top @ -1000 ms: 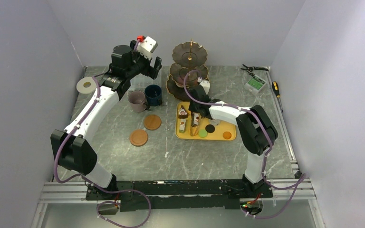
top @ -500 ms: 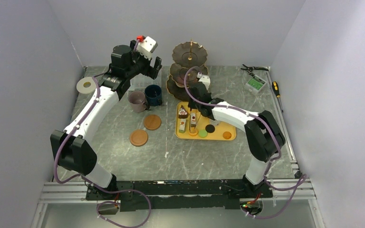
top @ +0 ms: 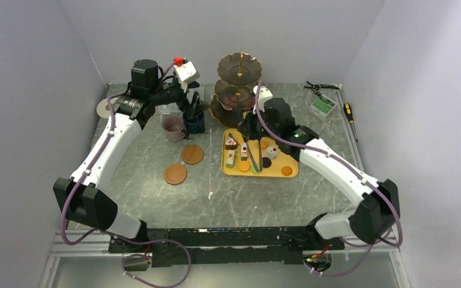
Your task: Serve the afternoon tea
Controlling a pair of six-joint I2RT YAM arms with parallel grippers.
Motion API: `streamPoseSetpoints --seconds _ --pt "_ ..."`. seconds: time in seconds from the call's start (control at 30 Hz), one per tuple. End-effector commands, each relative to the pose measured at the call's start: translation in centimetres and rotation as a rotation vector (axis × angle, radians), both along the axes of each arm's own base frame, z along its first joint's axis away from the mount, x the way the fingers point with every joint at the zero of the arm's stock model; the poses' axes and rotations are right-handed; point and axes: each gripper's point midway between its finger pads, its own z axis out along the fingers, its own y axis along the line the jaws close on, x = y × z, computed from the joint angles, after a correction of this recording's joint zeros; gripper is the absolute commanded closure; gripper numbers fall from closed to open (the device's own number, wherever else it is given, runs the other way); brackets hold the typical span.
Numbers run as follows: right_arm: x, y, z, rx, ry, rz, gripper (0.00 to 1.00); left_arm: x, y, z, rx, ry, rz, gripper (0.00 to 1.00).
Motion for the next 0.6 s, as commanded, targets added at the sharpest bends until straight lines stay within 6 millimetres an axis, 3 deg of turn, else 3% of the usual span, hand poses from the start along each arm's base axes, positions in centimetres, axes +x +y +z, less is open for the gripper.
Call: streamPoseSetpoints --seconds 0.0,0.1,0.27,0.37,0.57 --pt "-5.8 0.9 2.0 0.010 0.001 0.305 1.00 -8.1 -1.9 1.2 0.014 -0.021 -0.394 0.07" --pt "-8.5 1.3 3.1 0.013 -0.001 0.456 1.00 -10.5 -2.1 1.2 0.018 -0.004 -0.504 0.07" --pt "-10.8 2.4 4.8 0.021 -0.012 0.642 1.00 -13.9 -2.6 0.4 0.061 0.050 -0.619 0.07" --pt "-11.3 3.3 5.3 0.001 -0.017 0.712 1.00 -16.0 -2.5 -1.2 0.146 0.049 -0.684 0.08" --pt "-12.8 6.0 5.6 -0.052 0.000 0.836 1.00 -16.4 -2.6 -2.8 0.217 0.048 -0.685 0.10"
